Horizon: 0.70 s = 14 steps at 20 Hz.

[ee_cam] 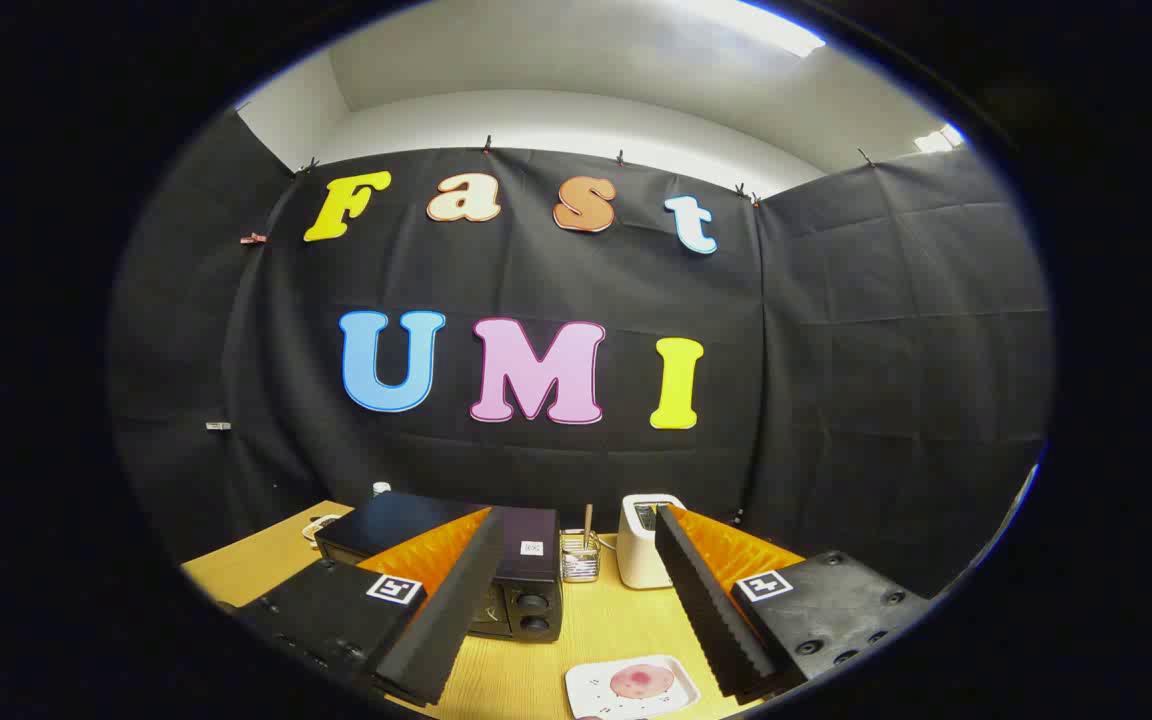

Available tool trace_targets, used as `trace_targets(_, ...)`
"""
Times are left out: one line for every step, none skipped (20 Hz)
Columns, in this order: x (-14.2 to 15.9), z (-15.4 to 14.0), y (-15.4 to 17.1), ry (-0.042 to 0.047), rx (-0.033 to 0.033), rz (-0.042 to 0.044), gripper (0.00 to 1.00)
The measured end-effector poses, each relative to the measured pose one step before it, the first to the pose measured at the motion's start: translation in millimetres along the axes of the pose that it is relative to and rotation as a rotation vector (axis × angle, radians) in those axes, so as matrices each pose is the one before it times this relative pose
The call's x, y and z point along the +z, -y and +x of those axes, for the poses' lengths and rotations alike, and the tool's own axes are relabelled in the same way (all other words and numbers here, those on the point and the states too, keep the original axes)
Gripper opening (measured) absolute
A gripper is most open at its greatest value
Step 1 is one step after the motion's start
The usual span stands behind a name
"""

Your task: Open the toaster oven, put the food inside, and close the toaster oven door.

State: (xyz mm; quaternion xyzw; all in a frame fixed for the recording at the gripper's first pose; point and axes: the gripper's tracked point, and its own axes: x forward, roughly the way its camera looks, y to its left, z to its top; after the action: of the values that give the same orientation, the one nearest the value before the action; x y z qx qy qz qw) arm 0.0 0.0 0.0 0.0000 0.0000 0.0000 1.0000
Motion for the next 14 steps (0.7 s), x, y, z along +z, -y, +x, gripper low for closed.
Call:
trace_targets(-1.07, -0.47, 0.51, -0.00415, 0.00111, -0.00162, 0.98)
trace_targets(-0.30, 0.51, -0.78, -0.00048, 0.00190, -0.00100, 0.98)
trace_targets(-0.10, -0.21, -0.22, -0.00008, 0.00139, -0.00104, 0.98)
trace_targets(0.37, 0.42, -0.72, -0.00016, 0.00131, -0.00192, 0.98)
trace_targets(-0.72, 0.44, -0.07, -0.00160, 0.00115, -0.00079, 0.98)
trace_targets(-0.31, -0.09, -0.68, -0.00122, 0.00165, -0.00004, 0.98)
trace_targets(-0.60, 0.63, -0.52, -0.00138, 0.00050, -0.00135, 0.98)
trace_targets(-1.14, 0.35, -0.82, -0.00075, 0.00188, -0.00220, 0.98)
trace_targets(-0.26, 0.80, -1.26, -0.00136, 0.00311, -0.00284, 0.98)
trace_targets(-1.32, 0.48, -1.72, -0.00176, 0.00245, -0.00139, 0.98)
trace_targets(-0.14, -0.07, -1.09, -0.00143, 0.00348, 0.00021, 0.98)
trace_targets(-0.90, 0.35, -1.14, -0.00185, 0.00232, 0.00066, 0.98)
trace_targets(-1.13, 1.08, -0.91, -0.00396, 0.00202, 0.00036, 0.98)
trace_targets(-1.50, -0.03, -1.30, -0.00338, 0.00260, 0.00041, 0.98)
